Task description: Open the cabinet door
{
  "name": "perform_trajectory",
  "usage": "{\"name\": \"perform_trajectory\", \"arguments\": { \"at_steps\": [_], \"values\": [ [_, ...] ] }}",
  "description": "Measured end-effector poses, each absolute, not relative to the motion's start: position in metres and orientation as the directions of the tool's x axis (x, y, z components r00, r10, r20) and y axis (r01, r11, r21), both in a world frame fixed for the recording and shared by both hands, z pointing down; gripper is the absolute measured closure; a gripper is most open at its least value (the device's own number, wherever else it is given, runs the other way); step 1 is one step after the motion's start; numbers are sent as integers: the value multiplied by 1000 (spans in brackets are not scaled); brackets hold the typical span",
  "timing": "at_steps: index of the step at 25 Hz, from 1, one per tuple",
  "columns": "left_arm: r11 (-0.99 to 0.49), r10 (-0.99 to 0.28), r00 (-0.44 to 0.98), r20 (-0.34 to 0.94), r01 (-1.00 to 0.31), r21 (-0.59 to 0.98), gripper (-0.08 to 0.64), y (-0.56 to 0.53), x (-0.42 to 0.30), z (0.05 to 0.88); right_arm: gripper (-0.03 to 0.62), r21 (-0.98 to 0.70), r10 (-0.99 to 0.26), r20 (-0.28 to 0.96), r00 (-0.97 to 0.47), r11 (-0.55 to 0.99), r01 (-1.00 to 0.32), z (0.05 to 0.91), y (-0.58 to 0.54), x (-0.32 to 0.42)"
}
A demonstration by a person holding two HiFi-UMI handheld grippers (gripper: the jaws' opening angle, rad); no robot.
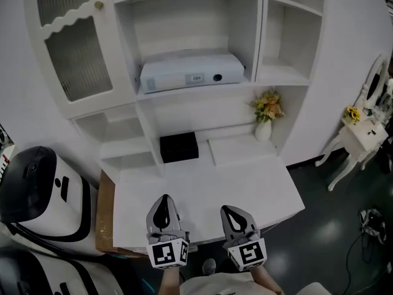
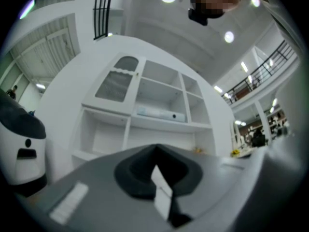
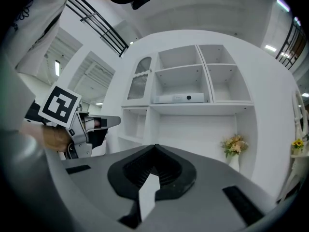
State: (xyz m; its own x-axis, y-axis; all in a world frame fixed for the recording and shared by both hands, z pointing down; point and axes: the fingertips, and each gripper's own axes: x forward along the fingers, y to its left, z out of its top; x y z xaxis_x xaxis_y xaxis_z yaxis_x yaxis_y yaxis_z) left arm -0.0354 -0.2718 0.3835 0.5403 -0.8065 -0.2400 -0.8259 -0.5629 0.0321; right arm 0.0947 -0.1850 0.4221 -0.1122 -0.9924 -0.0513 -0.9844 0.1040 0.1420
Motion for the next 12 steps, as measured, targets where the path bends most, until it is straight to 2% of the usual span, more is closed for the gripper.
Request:
{"name": "perform_trajectory", "arguments": {
  "at_steps": [12],
  "values": [
    [-506, -839, 495, -224, -863, -13, 555, -291, -11, 382, 592, 122, -978, -36, -206, 201, -972, 426, -232, 117]
  ]
}}
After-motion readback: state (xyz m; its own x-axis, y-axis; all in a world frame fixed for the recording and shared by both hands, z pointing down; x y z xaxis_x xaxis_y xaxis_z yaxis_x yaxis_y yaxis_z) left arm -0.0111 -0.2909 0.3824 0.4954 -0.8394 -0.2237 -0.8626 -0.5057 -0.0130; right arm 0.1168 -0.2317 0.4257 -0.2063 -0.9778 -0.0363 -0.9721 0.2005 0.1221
